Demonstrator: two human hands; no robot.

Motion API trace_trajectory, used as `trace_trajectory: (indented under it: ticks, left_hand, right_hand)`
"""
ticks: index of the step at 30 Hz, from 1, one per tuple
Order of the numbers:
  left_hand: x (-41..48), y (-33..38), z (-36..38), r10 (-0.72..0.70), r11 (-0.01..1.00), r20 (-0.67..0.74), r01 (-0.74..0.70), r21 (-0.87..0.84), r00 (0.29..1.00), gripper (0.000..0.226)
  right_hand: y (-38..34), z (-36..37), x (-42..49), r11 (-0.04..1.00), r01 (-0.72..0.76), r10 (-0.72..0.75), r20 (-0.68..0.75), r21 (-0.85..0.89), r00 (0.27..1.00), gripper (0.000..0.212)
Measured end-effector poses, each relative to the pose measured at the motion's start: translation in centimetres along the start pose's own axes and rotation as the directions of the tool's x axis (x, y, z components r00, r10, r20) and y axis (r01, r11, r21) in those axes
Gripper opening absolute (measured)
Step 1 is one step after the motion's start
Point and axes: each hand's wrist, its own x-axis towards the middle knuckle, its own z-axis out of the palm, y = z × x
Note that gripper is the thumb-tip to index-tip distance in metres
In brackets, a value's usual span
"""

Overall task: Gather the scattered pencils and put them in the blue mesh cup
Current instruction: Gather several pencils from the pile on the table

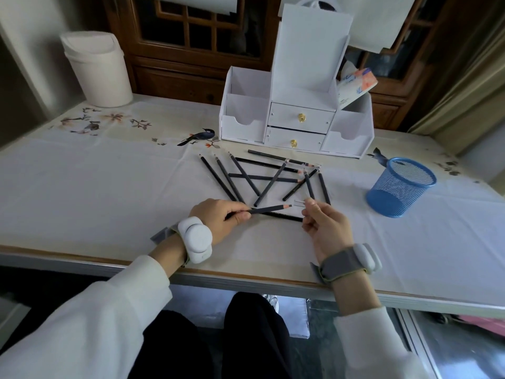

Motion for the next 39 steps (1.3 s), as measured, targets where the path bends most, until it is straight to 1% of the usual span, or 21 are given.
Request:
trace_trajectory:
  ticks: [6, 12, 18, 29, 35, 37, 39]
  left_hand:
    - [-0.06, -0.04, 0.03, -0.015, 0.999, 0.003, 0.015, -0.034, 1.0, 0.027]
    - [-0.26, 0.09, -0.01, -0.002, 1.0, 0.009, 0.002, -0.019, 1.0, 0.026]
    - [-0.27, 0.17, -0.05, 0.024, 1.0, 0.023, -0.024, -0.011, 0.999, 0.025]
    - [-0.21, 0.01, -0.08, 0.015, 0.999, 0.035, -0.013, -0.043, 0.999, 0.024]
    - [-0.13, 0.02, -0.26, 0.011, 1.0, 0.045, -0.01, -0.025, 0.999, 0.022]
    - [-0.09, 0.03, -0.22, 0.007, 1.0, 0.038, -0.006, -0.023, 0.999, 0.021]
    - [-0.01, 0.03, -0.21, -0.009, 0.999, 0.019, 0.01, -0.05, 1.0, 0.02]
  right_hand:
    - [-0.06, 0.04, -0.08, 1.0, 0.002, -0.002, 0.013, -0.009, 1.0, 0.015]
    - [-0.19, 0.12, -0.2, 1.0, -0.005, 0.006, 0.023, -0.018, 1.0, 0.017]
    - [0.03, 0.5, -0.44, 0.978, 0.075, -0.057, 0.096, -0.196, 0.994, 0.02]
    - [0.27, 0.8, -0.57, 0.956, 0.116, -0.085, 0.125, -0.268, 0.988, 0.019]
    - [0.68, 0.85, -0.47, 0.905, 0.174, -0.131, 0.135, -0.388, 0.982, 0.022]
    - [0.65, 0.81, -0.39, 0.902, 0.171, -0.128, 0.134, -0.396, 0.983, 0.018]
    - [0.46, 0.98, -0.5, 0.907, 0.166, -0.12, 0.142, -0.386, 0.983, 0.007]
